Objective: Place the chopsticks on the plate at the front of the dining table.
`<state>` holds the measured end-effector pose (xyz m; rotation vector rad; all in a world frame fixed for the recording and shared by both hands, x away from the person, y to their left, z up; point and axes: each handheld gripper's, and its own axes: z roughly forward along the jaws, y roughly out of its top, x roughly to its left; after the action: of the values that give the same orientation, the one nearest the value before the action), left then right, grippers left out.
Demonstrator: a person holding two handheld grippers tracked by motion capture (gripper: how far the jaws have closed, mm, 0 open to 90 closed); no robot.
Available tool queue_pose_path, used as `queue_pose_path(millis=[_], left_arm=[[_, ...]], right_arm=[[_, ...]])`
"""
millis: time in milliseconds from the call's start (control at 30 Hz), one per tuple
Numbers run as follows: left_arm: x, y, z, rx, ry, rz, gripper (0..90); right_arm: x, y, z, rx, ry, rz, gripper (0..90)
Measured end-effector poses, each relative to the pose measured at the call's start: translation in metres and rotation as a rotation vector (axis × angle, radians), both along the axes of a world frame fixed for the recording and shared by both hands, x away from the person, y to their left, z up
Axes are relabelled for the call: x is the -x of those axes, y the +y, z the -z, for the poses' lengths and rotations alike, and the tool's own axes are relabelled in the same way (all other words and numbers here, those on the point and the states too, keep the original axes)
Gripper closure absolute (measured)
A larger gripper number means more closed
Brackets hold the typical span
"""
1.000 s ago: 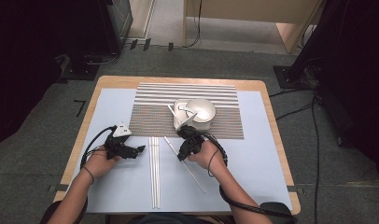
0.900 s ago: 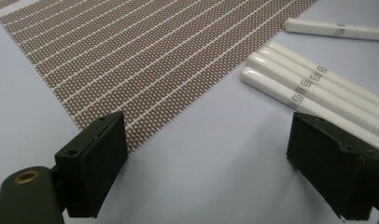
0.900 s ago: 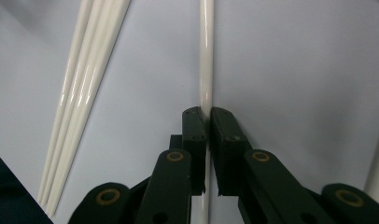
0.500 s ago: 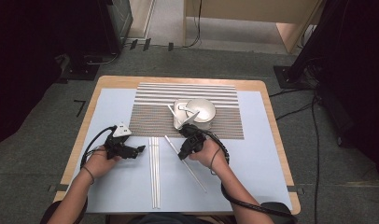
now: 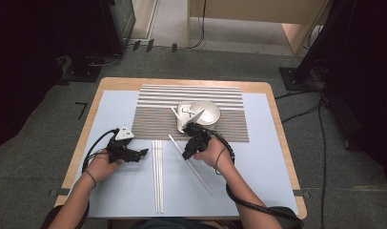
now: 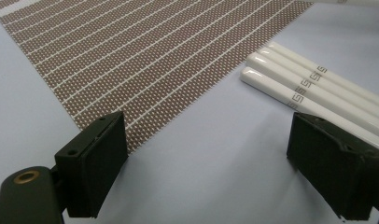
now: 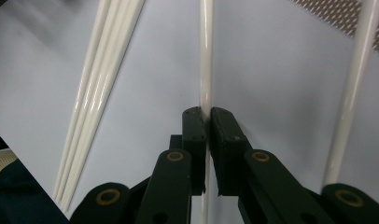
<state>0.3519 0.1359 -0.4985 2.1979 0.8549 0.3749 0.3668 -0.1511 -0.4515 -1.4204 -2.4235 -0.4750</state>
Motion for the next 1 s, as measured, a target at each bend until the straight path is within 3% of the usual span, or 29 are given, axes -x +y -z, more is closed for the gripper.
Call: queue_pose_path(millis=[1000], left_arm=[[0.0, 0.0, 0.0, 0.0, 0.0, 0.0, 11.7]], right_arm=[[-0.027, -0.005, -0.011, 0.006, -0.015, 0.051, 85.4]])
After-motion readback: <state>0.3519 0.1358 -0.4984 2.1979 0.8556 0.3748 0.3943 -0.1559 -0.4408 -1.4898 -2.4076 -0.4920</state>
